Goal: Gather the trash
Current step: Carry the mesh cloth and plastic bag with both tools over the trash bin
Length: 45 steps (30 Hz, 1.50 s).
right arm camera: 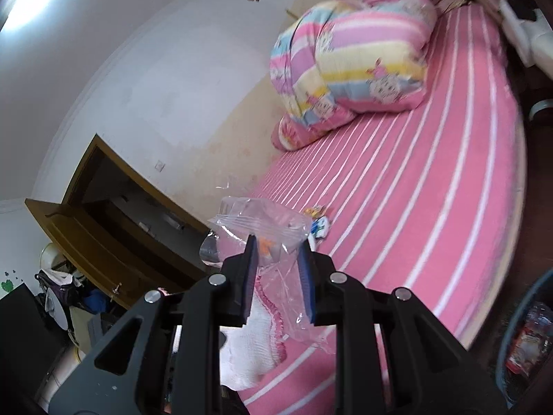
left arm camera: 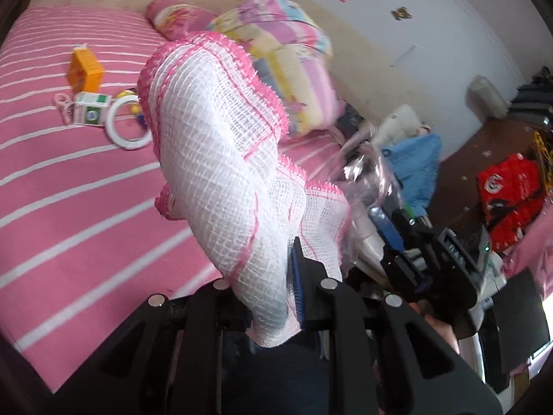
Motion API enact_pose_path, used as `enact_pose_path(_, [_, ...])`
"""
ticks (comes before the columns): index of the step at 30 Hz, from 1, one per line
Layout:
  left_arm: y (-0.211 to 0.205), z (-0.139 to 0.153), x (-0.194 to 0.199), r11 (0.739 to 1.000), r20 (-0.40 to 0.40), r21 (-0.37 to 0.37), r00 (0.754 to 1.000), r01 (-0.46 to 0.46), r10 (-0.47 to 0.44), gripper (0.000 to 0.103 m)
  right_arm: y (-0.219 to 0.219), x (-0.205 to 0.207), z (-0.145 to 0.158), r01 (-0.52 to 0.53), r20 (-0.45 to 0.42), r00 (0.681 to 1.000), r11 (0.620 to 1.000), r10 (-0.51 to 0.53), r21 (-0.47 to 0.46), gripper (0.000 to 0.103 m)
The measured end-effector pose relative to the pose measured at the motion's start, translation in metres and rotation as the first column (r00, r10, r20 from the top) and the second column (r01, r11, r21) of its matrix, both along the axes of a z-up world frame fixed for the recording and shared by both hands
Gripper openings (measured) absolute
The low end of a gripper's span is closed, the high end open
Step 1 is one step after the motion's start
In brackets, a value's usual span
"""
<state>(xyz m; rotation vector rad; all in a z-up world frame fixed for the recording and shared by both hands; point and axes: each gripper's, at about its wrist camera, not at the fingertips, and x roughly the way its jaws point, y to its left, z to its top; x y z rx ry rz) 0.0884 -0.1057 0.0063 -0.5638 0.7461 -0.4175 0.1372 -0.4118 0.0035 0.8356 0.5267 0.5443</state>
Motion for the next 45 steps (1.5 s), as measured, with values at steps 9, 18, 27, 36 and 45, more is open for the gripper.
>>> enact_pose_path(9, [-0.084,0.003,-0.016,0.985,-0.02,0.024,0.985,0.172,-0.172,0.017,-0.076,-0.06,-0.02,0.131,-0.054,0.99,0.991,-0.133,-0.036,0.024])
enact_pose_path(18, [-0.177,-0.049,-0.014,0.934,-0.156,0.05,0.926,0.354,-0.343,0.017,-0.145,-0.095,-0.064,0.26,-0.143,0.952,0.962,-0.27,-0.086,0.024])
enact_pose_path(27, [-0.246,-0.108,-0.004,0.875,-0.288,0.089,0.853,0.476,-0.435,0.017,-0.189,-0.112,-0.129,0.331,-0.267,0.887,0.923,-0.375,-0.198,0.024])
enact_pose_path(36, [-0.294,-0.188,0.028,0.815,-0.52,0.124,0.736,0.566,-0.433,0.017,-0.203,-0.113,-0.195,0.328,-0.394,0.819,0.904,-0.416,-0.274,0.024])
enact_pose_path(45, [-0.326,-0.238,0.047,0.768,-0.624,0.139,0.657,0.626,-0.422,0.017,-0.204,-0.105,-0.244,0.291,-0.484,0.763,0.896,-0.429,-0.335,0.025])
